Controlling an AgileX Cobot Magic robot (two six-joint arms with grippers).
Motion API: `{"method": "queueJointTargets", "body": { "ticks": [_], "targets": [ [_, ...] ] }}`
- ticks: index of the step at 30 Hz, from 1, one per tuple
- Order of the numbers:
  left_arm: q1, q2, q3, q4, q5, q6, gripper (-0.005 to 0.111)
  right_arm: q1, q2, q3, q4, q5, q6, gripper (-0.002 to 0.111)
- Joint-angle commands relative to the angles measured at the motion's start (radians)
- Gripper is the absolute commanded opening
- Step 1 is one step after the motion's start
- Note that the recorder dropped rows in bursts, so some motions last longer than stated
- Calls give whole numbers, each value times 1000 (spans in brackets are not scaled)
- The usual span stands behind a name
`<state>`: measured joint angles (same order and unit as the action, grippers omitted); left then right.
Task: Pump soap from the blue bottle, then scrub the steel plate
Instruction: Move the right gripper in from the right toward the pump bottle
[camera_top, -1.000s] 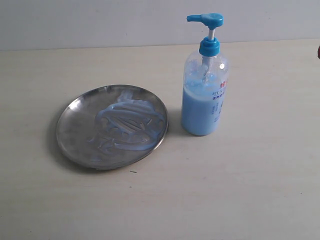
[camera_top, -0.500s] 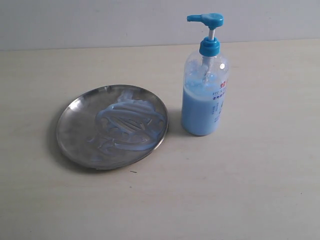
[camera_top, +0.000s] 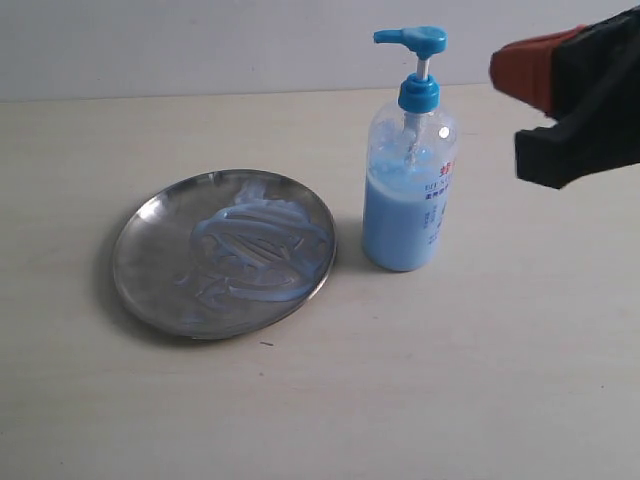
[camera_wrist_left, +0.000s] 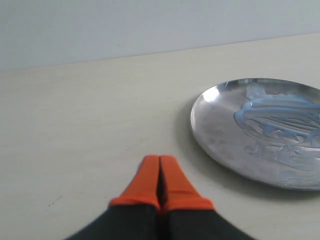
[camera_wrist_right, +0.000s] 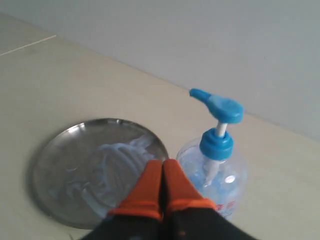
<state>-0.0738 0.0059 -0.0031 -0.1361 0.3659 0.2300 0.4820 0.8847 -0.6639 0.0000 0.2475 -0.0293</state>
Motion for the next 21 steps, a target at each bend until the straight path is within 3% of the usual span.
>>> {"method": "queueJointTargets", "body": {
  "ticks": [1, 4, 14, 21],
  "targets": [
    [3, -6, 3, -1, -6, 1, 0, 7, 83, 1, -63, -49, 279, 0],
    [3, -6, 3, -1, -6, 1, 0, 7, 119, 44, -124, -122, 382, 0],
    [3, -6, 3, -1, -6, 1, 0, 7, 152, 237, -124, -319, 382, 0],
    [3, -6, 3, -1, -6, 1, 0, 7, 173, 339, -112, -473, 226, 0]
  ]
}}
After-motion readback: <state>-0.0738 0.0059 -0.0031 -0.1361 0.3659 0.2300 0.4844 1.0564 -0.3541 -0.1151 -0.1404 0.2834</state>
